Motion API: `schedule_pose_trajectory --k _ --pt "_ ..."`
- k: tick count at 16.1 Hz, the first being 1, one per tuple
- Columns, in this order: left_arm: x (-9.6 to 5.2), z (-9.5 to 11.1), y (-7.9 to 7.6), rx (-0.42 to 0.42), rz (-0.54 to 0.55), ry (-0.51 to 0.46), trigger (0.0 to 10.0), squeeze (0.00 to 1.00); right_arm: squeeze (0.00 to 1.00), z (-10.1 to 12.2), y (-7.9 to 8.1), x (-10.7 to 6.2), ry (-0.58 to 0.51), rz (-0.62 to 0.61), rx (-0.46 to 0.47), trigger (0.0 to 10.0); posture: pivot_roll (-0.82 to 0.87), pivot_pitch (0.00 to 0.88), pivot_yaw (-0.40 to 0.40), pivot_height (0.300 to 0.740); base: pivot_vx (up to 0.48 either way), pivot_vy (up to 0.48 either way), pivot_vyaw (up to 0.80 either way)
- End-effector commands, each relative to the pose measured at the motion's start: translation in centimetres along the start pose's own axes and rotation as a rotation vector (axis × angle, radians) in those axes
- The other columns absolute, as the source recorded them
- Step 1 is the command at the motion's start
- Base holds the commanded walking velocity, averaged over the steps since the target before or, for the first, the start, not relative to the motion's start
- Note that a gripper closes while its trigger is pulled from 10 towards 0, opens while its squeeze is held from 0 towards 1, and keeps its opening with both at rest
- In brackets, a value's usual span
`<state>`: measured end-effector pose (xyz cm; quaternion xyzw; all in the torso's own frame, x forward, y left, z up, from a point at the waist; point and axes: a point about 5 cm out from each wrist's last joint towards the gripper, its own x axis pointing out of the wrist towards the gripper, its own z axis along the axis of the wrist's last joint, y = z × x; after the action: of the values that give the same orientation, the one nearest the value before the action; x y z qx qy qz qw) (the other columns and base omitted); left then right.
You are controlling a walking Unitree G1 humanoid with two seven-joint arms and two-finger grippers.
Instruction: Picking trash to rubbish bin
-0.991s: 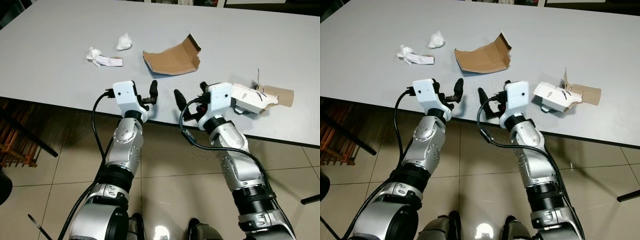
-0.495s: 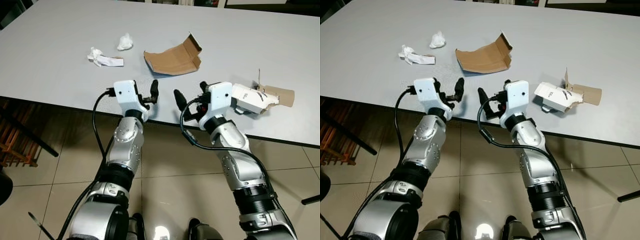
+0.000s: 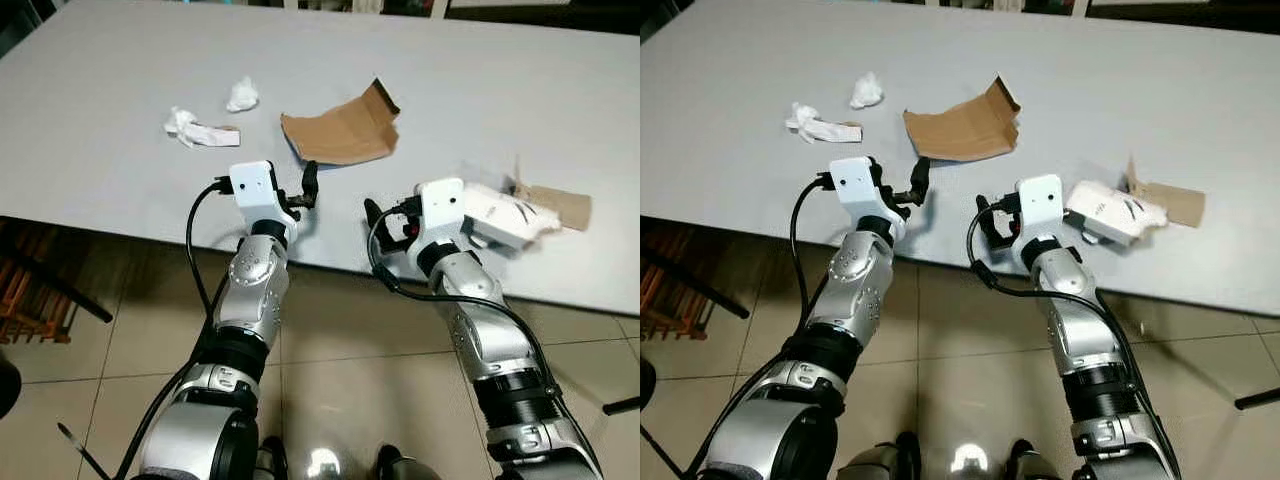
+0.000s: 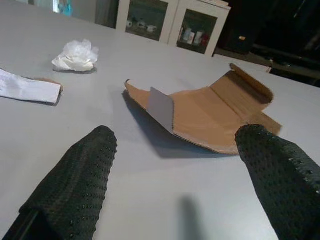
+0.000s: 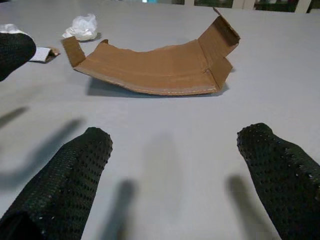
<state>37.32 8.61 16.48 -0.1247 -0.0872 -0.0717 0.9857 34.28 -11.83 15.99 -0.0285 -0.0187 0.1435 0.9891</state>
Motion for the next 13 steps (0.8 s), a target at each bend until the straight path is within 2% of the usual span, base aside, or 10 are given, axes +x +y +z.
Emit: schedule_pose_trajectory --k 1,13 --pt "-0.01 0.09 -0.06 0.009 -0.001 -0.008 10.0 0.0 0.0 0.43 0.24 0.05 -0.006 0.008 0.003 10.0 -0.04 0.194 0.049 0.74 0.322 0.0 0.0" --pt "-0.16 -0.17 -0.04 0.019 -0.012 0.002 10.0 0.0 0.0 0.31 0.6 0.01 -0.005 0.015 0.011 10.0 -0.04 0.198 0.051 0.74 0.352 0.0 0.0"
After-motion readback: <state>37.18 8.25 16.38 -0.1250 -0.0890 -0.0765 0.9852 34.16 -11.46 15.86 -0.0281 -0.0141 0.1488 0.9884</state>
